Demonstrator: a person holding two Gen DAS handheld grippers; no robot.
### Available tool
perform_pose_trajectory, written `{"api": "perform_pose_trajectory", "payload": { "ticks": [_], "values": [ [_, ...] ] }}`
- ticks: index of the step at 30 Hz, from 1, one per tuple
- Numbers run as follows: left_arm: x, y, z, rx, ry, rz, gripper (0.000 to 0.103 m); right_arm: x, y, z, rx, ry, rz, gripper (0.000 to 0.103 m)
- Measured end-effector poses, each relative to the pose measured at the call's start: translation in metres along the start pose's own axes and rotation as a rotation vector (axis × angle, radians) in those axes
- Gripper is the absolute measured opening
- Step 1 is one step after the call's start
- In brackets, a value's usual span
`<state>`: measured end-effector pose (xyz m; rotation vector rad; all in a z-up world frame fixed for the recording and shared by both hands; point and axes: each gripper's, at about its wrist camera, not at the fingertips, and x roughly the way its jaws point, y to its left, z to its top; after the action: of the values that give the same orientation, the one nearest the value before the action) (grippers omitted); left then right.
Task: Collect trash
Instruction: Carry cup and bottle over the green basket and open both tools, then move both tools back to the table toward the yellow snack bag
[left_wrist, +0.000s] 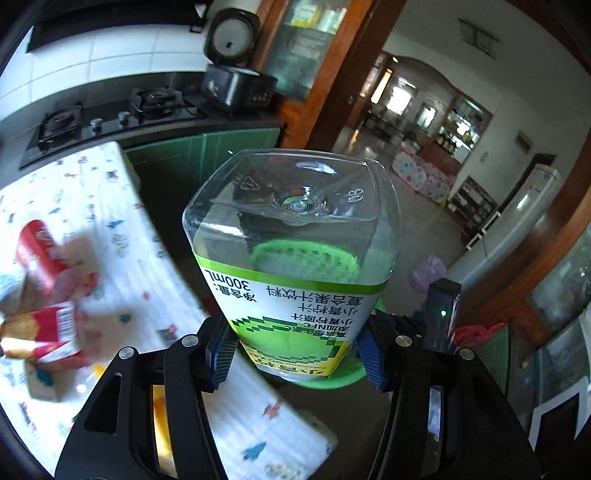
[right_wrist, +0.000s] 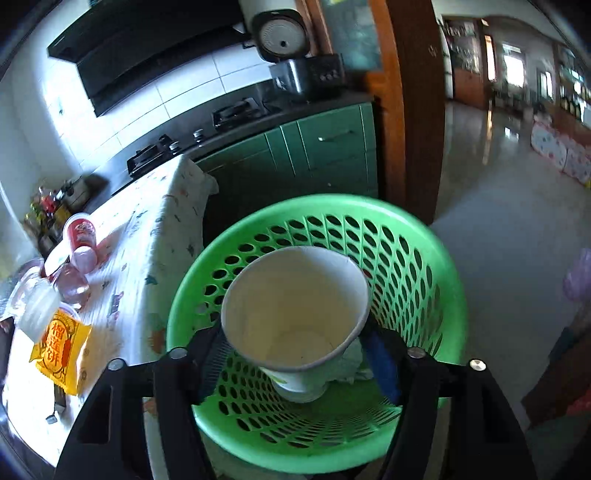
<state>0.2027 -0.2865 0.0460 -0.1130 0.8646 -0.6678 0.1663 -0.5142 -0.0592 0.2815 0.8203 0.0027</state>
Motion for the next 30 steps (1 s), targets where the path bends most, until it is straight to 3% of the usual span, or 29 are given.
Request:
{"api": "perform_pose_trajectory", "payload": {
  "ticks": [8,17,18,20,25,30],
  "values": [
    [0.065,-0.018,0.006,0.027,0.081,0.001,0.056,-0.009,-0.019,-0.005,0.017,-0.040,-0.018,0.072],
    [0.110,-0.029,-0.006,0.053,0.161,0.027,0.057,-0.043,-0.008,-0.019,-0.036,-0.103,-0.028,0.077],
    [0.111,-0.028,-0.009,0.054,0.168,0.033,0.057,-0.045,-0.006,-0.021,-0.042,-0.108,-0.029,0.077],
    [0.114,-0.026,-0.010,0.048,0.167,0.036,0.070,-0.048,-0.002,-0.022,-0.047,-0.113,-0.023,0.077],
    [0.106,-0.022,-0.012,0.060,0.157,0.032,0.071,-0.051,0.005,-0.027,-0.053,-0.123,-0.015,0.077],
    [0.067,-0.013,-0.012,0.068,0.109,0.040,0.071,-0.059,0.019,-0.029,-0.057,-0.122,0.014,0.077]
  ]
}}
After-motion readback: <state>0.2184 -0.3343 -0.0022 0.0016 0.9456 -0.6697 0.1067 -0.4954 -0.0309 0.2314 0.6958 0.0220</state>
